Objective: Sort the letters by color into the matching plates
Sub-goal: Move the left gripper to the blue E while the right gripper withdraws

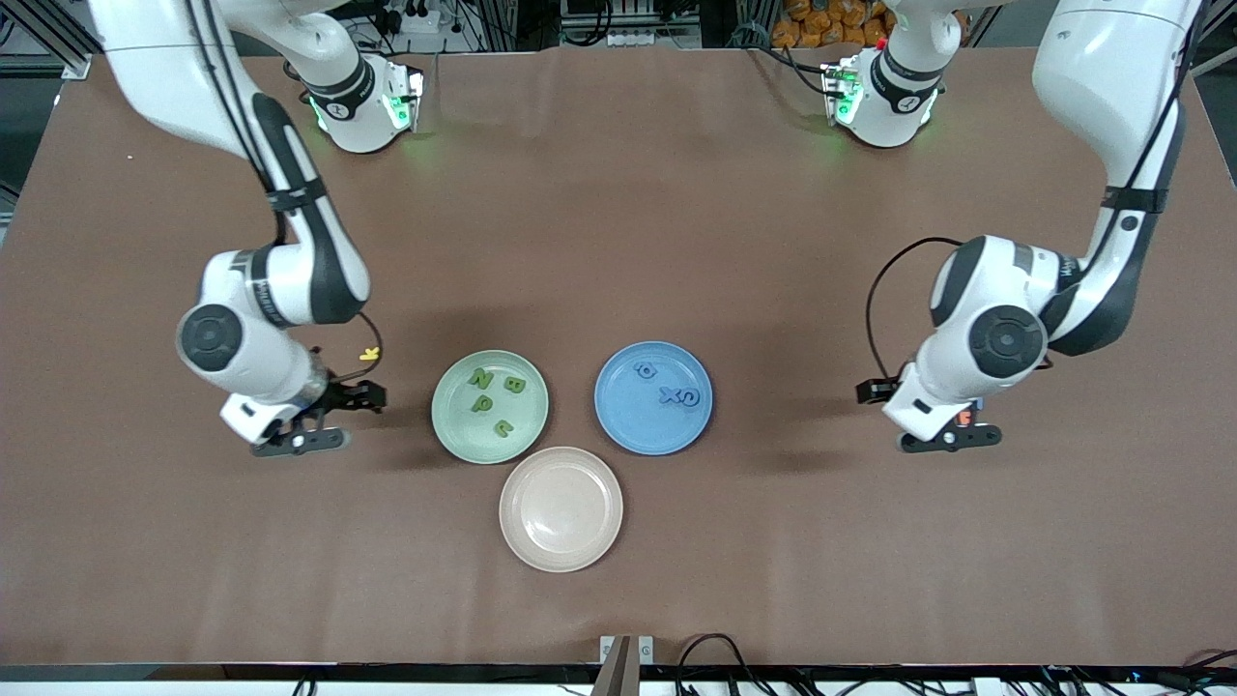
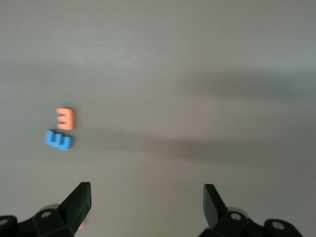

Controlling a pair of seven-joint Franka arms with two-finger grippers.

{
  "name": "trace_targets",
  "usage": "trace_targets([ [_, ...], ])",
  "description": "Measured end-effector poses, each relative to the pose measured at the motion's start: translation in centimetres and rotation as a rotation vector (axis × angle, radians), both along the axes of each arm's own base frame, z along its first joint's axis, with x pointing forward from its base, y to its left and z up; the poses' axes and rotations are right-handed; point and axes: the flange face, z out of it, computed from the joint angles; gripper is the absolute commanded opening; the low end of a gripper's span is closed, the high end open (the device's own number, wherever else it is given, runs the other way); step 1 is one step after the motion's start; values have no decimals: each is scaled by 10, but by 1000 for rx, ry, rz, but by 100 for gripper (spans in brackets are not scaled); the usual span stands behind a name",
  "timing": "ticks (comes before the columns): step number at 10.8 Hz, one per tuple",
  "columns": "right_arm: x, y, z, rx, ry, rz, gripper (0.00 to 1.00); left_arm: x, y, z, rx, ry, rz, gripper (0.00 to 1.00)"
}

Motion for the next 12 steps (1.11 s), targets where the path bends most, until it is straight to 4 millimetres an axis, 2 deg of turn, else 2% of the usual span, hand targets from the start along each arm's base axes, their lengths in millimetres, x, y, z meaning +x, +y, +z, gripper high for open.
trace_targets([
  [3, 14, -66, 20, -38, 8, 54, 100, -4, 77, -8, 10, 26, -54, 100],
  [5, 22, -90, 44, -54, 9, 65, 100, -11, 102, -19, 2, 10, -126, 100],
  [8, 24, -114, 98, -48, 34, 40, 100, -25, 142, -44, -40, -5, -237, 100],
  [12, 5, -115, 194, -28, 74, -46, 100, -31, 182, -55, -96, -39, -278, 100],
])
